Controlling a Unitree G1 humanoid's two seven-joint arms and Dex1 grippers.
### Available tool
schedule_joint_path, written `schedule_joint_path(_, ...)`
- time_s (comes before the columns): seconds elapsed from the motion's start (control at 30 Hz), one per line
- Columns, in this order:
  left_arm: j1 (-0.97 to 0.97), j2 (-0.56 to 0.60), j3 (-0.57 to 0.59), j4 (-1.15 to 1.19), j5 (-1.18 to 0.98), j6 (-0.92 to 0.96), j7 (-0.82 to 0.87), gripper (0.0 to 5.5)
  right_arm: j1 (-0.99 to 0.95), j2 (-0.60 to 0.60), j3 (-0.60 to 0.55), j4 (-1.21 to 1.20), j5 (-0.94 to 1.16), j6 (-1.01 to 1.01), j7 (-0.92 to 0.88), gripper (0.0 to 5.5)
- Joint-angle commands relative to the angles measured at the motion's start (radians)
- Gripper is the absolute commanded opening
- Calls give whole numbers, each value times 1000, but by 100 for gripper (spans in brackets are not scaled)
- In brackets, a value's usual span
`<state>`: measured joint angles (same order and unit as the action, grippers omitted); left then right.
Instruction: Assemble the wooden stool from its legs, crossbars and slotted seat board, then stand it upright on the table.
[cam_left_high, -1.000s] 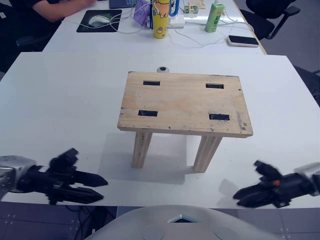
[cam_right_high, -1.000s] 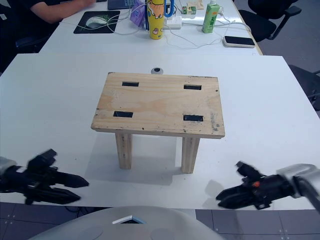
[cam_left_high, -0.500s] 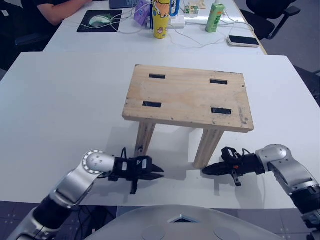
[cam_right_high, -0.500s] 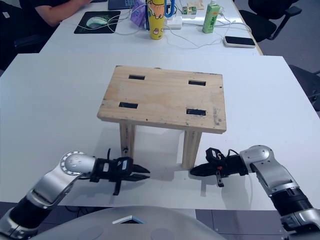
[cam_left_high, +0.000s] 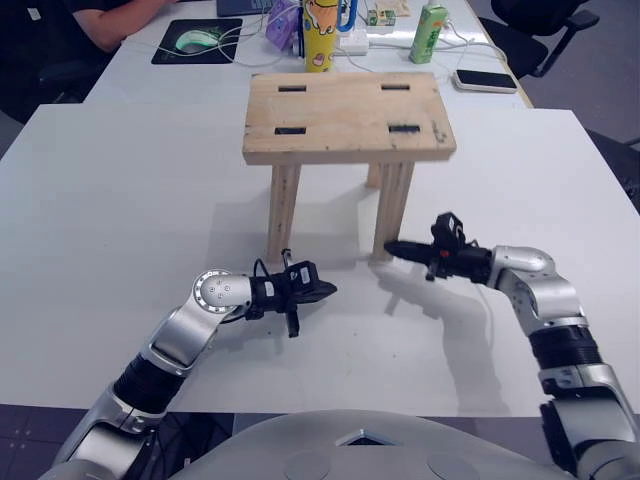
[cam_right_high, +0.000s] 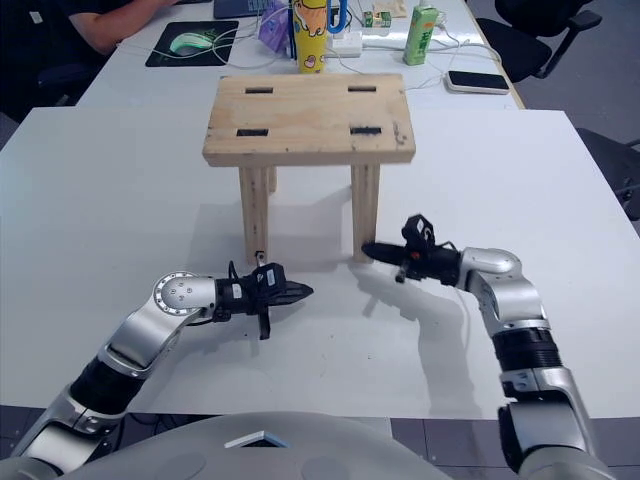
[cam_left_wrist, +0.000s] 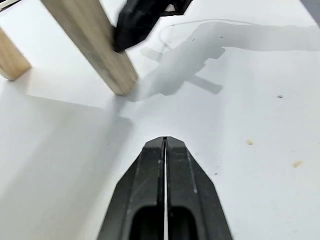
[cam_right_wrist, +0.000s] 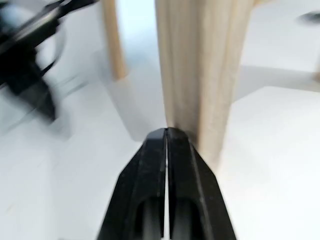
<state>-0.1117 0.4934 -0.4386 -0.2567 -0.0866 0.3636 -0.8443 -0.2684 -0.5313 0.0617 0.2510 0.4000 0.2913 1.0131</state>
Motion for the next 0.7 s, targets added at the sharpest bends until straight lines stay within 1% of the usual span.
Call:
schedule_joint_path(0.03,-74,-22,44,166,37,-60,48,3,-85,88,23,55,-80,-53,-108,0)
schedule_joint_path(0.13,-208,-57,50,365,70,-143,55,3,-124,98,71,116,-155,-131,-90,0)
schedule_joint_path(0.27,-329,-127,26,526,86,-221,25,3,-205,79,128,246,-232,-222,-4,0)
schedule_joint_path(0.33,-391,-163,16,615,107,-260,22,3,-279,66,147,361,-261,-275,78,0)
schedule_joint_path(0.4,-456,-187,23,721,125,-302,24,3,-381,64,163,525,-310,-355,122,0)
schedule_joint_path(0.43,-500,-193,41,796,129,-328,31,3,-462,74,176,640,-351,-406,113,0)
schedule_joint_path(0.5,-614,-190,60,1000,169,-402,84,3,-611,99,210,837,-448,-495,14,0)
schedule_joint_path(0.63,-793,-188,85,1303,217,-490,183,3,-764,131,258,1006,-582,-564,-159,0)
schedule_joint_path(0.7,-856,-182,98,1400,237,-520,222,3,-809,153,282,1051,-641,-581,-233,0)
